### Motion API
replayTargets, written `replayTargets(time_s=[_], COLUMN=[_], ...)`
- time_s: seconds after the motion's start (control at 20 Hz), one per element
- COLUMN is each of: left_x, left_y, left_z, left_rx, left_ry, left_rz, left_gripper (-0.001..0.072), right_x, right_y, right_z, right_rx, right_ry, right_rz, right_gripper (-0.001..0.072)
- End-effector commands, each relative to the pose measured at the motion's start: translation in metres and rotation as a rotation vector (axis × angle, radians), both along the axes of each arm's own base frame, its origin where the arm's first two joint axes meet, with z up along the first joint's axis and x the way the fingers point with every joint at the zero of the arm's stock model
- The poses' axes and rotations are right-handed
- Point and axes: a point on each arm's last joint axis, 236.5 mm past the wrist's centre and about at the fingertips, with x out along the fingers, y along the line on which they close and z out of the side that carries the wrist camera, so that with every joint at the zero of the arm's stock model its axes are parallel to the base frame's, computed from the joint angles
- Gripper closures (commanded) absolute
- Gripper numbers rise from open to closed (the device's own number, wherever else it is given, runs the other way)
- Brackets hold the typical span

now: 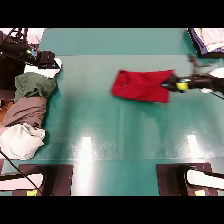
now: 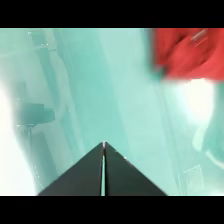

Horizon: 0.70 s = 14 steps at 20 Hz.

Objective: Fold the shirts.

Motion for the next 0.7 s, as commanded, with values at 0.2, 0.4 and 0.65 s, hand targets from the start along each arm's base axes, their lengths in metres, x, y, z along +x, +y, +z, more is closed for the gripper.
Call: replayTargets(time_s=[0.2, 0.4, 0.65], left_x=[0.003, 0.002, 0.002], left_y=[-0.015, -0.018, -0.018], left_z=[0.011, 0.013, 0.013], left_rx=[-0.08, -0.095, -0.096], left_ry=[-0.019, -0.018, -0.019], left_rz=[-0.005, -0.009, -0.01], left_gripper=[0.0681, 0.0681, 0.068], right_x=[-0.1, -0.15, -0.184], right_y=[-0.256, -0.307, -0.31], right_z=[0.0, -0.019, -0.048], right_rx=[-0.148, -0.123, -0.16], right_ry=[-0.021, 0.034, 0.196], right_rz=[-0.734, -0.937, -0.975], right_gripper=[0.0701, 0.0701, 0.07])
